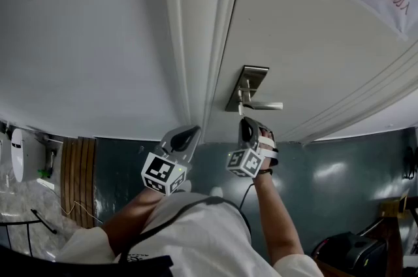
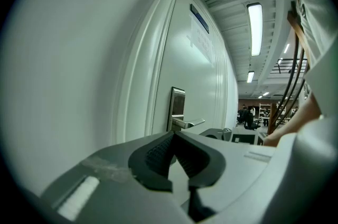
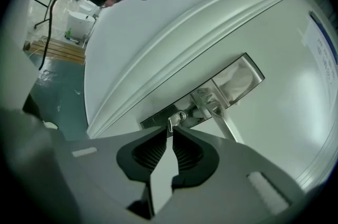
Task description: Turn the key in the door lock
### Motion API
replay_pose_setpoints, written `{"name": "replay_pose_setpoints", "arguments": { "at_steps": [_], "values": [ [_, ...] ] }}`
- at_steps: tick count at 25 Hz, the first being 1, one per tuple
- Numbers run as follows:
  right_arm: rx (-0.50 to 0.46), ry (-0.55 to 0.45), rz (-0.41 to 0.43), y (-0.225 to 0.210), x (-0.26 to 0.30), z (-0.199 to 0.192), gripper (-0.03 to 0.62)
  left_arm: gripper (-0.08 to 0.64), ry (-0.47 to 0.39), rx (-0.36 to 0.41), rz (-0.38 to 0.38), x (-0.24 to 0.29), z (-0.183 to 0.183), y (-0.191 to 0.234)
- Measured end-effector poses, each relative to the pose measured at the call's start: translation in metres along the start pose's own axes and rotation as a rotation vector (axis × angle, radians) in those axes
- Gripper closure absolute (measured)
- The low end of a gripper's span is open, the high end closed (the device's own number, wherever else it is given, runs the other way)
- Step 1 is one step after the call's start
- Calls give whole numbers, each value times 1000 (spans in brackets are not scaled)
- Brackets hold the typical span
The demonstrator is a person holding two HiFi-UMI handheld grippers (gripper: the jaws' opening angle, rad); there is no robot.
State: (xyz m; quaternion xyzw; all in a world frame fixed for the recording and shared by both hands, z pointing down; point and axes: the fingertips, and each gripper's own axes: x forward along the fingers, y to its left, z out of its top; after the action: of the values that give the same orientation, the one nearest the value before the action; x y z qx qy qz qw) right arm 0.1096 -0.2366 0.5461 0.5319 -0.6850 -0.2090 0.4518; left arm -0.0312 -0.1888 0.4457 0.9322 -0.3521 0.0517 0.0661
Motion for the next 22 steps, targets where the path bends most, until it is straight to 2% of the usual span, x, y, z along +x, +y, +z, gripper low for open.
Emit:
{"name": "replay_pose_setpoints", "arguments": {
  "at_steps": [7,10,15,22],
  "values": [
    [61,-51,-21,-7,-12,6,560,555,-1,1,-5,6,1,-9],
    [153,-106,-32,-16,-24,18,561,555,1,0,-16,6,3,-14],
    [366,-212,-36,-34,-48,36,561,555,-14,3,-35,7,12,-23],
    [524,-309,-41,-56,-83,54,561,555,-21,22,-57,7,21,-33]
  ]
}}
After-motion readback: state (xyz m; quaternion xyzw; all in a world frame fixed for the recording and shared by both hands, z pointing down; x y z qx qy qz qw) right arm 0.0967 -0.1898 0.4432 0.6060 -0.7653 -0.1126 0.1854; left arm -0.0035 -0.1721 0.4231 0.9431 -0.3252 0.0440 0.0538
